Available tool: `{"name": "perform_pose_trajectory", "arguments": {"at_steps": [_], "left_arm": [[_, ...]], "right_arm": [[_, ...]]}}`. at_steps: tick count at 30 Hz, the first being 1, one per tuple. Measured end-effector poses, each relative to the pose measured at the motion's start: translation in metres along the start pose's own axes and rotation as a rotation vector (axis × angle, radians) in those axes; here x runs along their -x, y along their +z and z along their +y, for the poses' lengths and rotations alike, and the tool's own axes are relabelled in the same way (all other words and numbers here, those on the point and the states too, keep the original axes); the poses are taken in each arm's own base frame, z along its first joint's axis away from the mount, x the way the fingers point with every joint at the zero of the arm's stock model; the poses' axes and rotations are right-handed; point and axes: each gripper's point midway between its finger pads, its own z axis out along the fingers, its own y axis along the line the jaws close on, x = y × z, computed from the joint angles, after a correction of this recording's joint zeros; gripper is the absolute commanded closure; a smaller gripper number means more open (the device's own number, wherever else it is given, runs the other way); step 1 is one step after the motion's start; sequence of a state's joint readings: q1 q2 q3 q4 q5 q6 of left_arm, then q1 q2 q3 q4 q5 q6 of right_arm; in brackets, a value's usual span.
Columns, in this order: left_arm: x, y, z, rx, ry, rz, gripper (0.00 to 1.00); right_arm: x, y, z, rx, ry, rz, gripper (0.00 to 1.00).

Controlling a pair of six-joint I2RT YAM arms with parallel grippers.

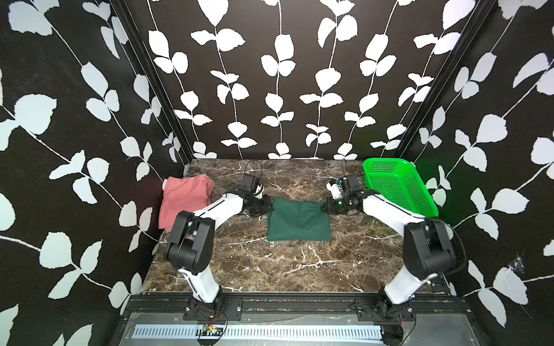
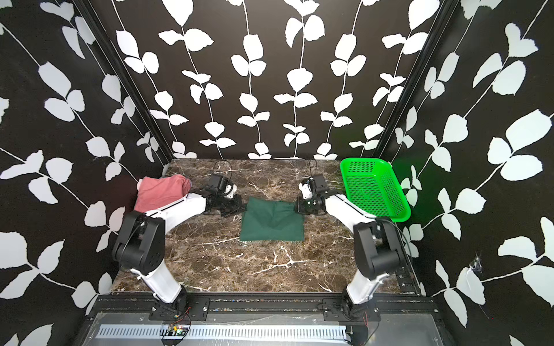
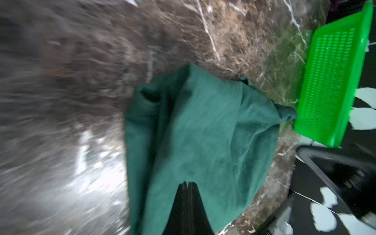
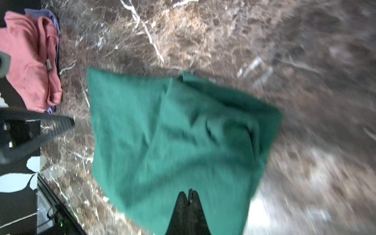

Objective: Fold and stack t-shirts
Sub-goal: Smooth out the T-shirt at the center of the board.

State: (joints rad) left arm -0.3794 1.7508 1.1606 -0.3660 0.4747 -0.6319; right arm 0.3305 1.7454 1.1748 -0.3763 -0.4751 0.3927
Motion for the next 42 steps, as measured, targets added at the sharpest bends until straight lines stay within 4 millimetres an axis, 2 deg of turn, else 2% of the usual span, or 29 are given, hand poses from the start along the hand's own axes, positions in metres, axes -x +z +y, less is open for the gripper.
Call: {"name": "perform_pose_trajectory", "arguments": {"at_steps": [6,9,12,16,20,23,28,37,42], "left_arm": [[0.015,0.021,-0.041,-0.095,0.059,0.031,1.0],[0.018,0.029,-0.061,-0.142,0.09,0.047,1.0],[0.015,0.041,-0.073,-0.166,0.108,0.062,1.0],[0.007,0.064,-0.067,-0.155,0.089,0.096,1.0],[0.0,0.089,-0.041,-0.085,0.054,0.121,1.0],[-0.006,0.094,-0.019,-0.007,0.033,0.123,1.0],[-0.005,0.078,-0.003,0.094,0.041,0.076,1.0],[-0.005,0.018,0.019,0.226,0.054,-0.002,1.0],[-0.016,0.006,0.03,0.267,0.071,0.015,1.0]], "right_arm": [[-0.006,0.056,-0.026,-0.023,0.052,0.115,1.0],[0.009,0.064,-0.023,-0.013,0.045,0.106,1.0],[0.028,0.067,-0.02,-0.012,0.02,0.076,1.0],[0.039,0.067,-0.017,-0.012,0.006,0.061,1.0],[0.037,0.067,-0.018,-0.019,0.009,0.067,1.0],[0.035,0.067,-0.022,-0.037,-0.006,0.076,1.0],[0.027,0.065,-0.029,-0.067,-0.047,0.105,1.0],[0.024,0.065,-0.035,-0.079,-0.084,0.12,1.0],[0.022,0.065,-0.034,-0.075,-0.06,0.126,1.0]]}}
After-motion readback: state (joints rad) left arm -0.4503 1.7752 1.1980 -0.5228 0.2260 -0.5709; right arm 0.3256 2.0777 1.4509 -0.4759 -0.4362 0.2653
